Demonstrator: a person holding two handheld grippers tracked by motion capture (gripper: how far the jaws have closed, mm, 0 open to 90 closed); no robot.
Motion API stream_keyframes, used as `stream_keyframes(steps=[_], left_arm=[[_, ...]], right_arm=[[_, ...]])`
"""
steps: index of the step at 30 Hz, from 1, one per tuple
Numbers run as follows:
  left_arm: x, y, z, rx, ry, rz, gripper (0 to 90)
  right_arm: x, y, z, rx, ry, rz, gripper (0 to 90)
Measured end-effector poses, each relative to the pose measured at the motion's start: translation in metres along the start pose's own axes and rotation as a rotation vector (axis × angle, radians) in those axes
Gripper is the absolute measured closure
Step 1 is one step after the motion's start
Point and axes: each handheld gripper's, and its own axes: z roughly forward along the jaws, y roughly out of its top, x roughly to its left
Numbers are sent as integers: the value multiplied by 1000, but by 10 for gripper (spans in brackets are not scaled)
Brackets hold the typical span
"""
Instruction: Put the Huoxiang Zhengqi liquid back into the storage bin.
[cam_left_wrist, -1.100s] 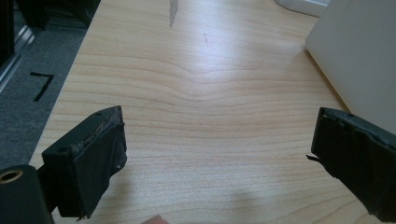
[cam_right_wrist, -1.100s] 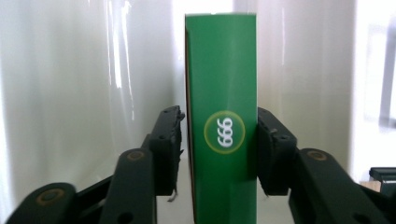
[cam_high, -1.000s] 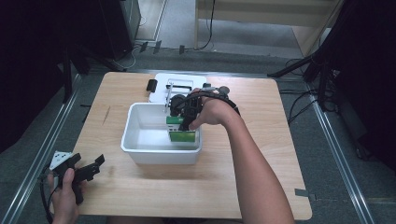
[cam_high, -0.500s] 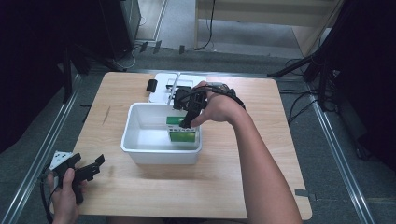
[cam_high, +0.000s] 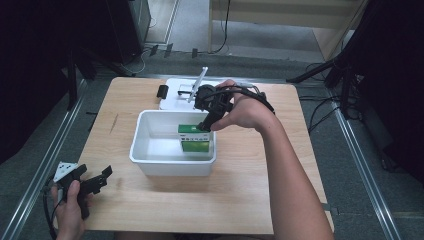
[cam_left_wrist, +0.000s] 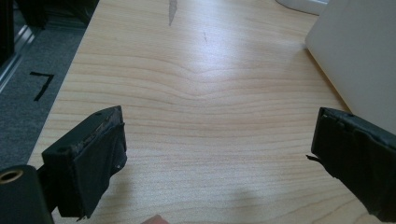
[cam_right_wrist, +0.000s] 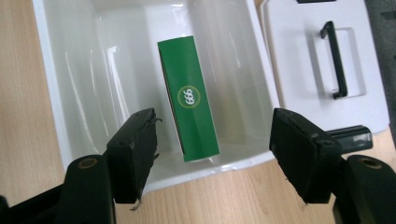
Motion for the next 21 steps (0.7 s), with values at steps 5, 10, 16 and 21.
stream_keyframes(steps=[5, 10, 16, 21], left_arm=[[0, 0, 0, -1, 1, 0, 40], [0, 0, 0, -3, 1, -4, 40], [0, 0, 0, -3, 2, -3, 40], [0, 0, 0, -3, 2, -3, 40]], right_arm=[[-3, -9, -13, -32, -18, 53, 314], [-7, -20, -21, -60, -46, 103, 311], [-12, -36, -26, -93, -64, 149, 310], [-15, -50, -27, -106, -86, 184, 312]])
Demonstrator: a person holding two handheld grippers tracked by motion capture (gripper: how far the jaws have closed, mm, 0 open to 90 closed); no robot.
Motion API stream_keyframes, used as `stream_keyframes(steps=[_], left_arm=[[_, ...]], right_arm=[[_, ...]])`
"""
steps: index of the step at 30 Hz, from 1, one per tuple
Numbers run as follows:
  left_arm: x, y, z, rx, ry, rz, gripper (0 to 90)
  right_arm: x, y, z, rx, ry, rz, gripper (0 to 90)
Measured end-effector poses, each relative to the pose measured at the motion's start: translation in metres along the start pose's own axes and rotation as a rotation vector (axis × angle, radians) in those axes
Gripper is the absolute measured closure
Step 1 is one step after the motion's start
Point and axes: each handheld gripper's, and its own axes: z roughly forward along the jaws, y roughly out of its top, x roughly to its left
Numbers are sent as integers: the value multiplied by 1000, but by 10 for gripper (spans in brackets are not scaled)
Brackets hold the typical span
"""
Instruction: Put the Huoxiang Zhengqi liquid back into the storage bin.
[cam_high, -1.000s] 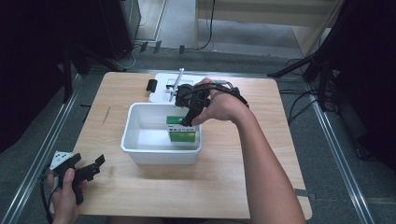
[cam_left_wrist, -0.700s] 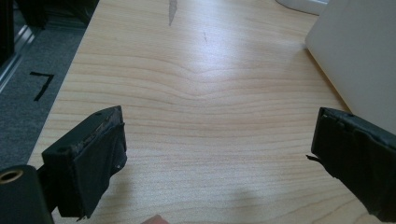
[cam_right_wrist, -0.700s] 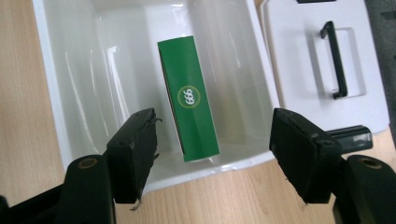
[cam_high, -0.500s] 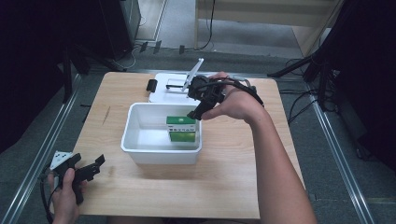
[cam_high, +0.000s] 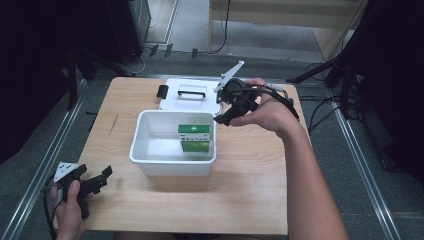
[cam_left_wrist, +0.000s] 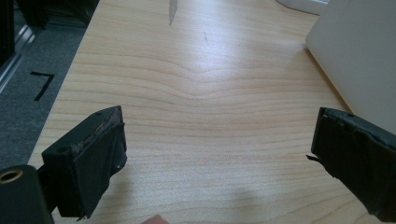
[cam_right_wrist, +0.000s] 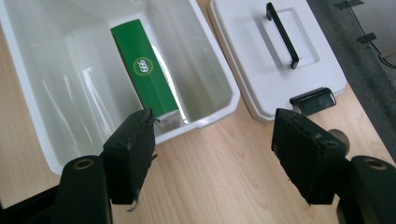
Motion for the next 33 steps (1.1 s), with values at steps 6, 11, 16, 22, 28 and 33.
stream_keyframes(steps=[6, 11, 16, 22, 28, 33], left_arm=[[0, 0, 0, -1, 1, 1, 40], [0, 0, 0, -2, 1, 0, 40], [0, 0, 0, -1, 1, 1, 40], [0, 0, 0, 0, 2, 2, 40], [0, 0, 0, 0, 3, 2, 40], [0, 0, 0, 0, 5, 3, 40]], right_arm=[[-6, -19, 1, -21, -20, 63, 318], [-10, -37, 3, -34, -32, 106, 318], [-12, -57, 6, -53, -57, 156, 320], [-14, -83, 9, -83, -76, 211, 315], [-15, -112, 14, -96, -93, 260, 302], [-15, -136, 17, -124, -118, 313, 297]])
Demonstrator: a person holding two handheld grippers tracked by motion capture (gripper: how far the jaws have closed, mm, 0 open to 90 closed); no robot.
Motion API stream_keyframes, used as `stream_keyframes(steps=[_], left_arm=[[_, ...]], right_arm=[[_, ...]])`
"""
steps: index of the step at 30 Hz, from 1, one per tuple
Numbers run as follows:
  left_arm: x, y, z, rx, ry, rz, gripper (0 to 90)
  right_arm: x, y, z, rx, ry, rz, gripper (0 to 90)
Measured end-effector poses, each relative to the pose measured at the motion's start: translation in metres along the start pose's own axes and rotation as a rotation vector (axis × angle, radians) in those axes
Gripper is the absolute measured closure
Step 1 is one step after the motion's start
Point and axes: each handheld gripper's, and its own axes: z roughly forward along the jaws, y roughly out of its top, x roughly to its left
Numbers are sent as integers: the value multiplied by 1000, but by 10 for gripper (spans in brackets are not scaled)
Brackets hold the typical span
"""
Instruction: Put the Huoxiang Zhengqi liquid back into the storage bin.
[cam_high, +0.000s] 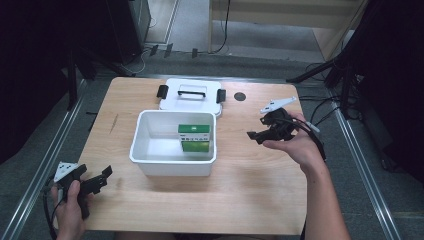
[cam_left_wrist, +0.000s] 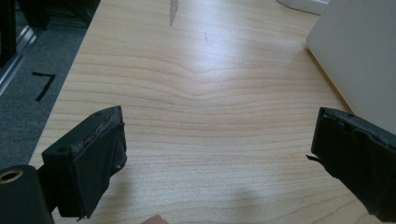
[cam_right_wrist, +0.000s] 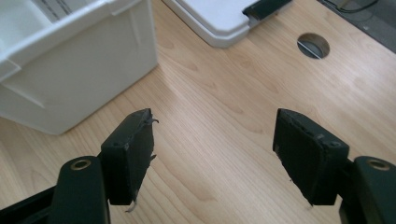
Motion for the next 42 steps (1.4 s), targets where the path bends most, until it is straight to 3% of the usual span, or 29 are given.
stream_keyframes(steps=[13, 19, 23, 27, 29, 32, 38, 42], left_arm=[[0, 0, 0, -3, 0, -1, 40], [0, 0, 0, 1, 0, 0, 40], [0, 0, 0, -1, 2, -1, 40], [0, 0, 0, -1, 3, 0, 40], [0, 0, 0, -2, 3, -1, 40], [0, 0, 0, -1, 2, -1, 40], [0, 0, 0, -2, 3, -2, 40], [0, 0, 0, -2, 3, -3, 40]], right_arm=[[-12, -53, 2, -81, -73, 127, 261], [-13, -71, 0, -141, -83, 193, 226], [-11, -83, -1, -154, -104, 219, 213], [-10, -94, -5, -157, -131, 295, 184], [-10, -101, -7, -176, -123, 322, 122], [-10, -114, -9, -225, -86, 325, 89], [-6, -140, -13, -285, -132, 360, 6], [-5, -156, -16, -305, -152, 371, 0]])
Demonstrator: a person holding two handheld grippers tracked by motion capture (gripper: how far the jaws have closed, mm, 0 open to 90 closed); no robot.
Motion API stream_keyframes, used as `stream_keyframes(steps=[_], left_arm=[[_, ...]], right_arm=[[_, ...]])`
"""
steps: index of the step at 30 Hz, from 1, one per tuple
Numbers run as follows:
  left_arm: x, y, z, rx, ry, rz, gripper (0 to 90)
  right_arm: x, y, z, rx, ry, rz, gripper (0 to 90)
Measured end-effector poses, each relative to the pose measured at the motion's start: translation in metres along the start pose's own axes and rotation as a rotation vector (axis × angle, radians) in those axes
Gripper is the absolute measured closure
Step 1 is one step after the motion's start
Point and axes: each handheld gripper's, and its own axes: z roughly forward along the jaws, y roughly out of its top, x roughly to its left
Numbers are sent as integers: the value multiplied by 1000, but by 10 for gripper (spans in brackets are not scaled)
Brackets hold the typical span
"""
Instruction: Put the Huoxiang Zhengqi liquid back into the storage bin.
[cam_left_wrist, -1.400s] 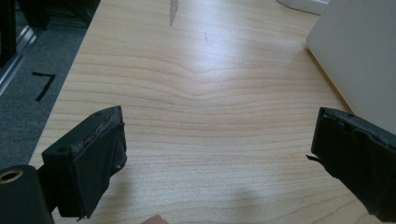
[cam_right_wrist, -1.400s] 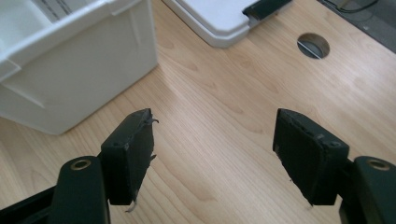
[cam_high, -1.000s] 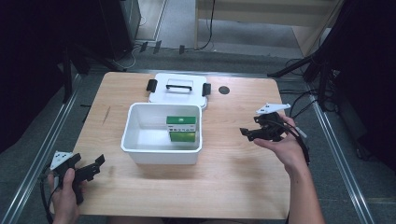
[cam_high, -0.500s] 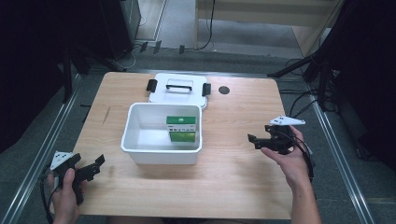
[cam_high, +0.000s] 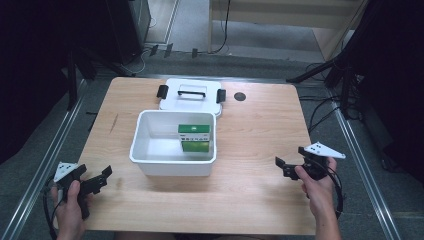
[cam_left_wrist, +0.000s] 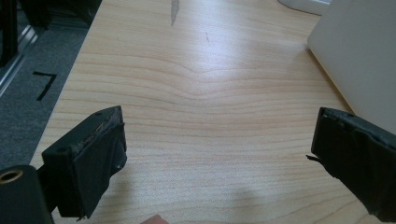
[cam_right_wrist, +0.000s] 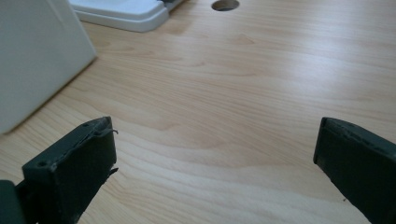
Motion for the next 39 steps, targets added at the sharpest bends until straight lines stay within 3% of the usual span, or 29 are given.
stream_keyframes(steps=[10, 19, 32, 39], left_arm=[[0, 0, 0, 2, 1, -2, 40], [0, 0, 0, 1, 1, -4, 40], [0, 0, 0, 2, 0, -5, 40], [-1, 0, 0, 1, -5, 0, 40]], right_arm=[[-8, -35, -16, -18, -111, 36, 0], [-16, -67, -34, -38, -158, 87, 0], [-11, -94, -63, -88, -171, 106, 0], [-9, -97, -66, -121, -163, 132, 0]])
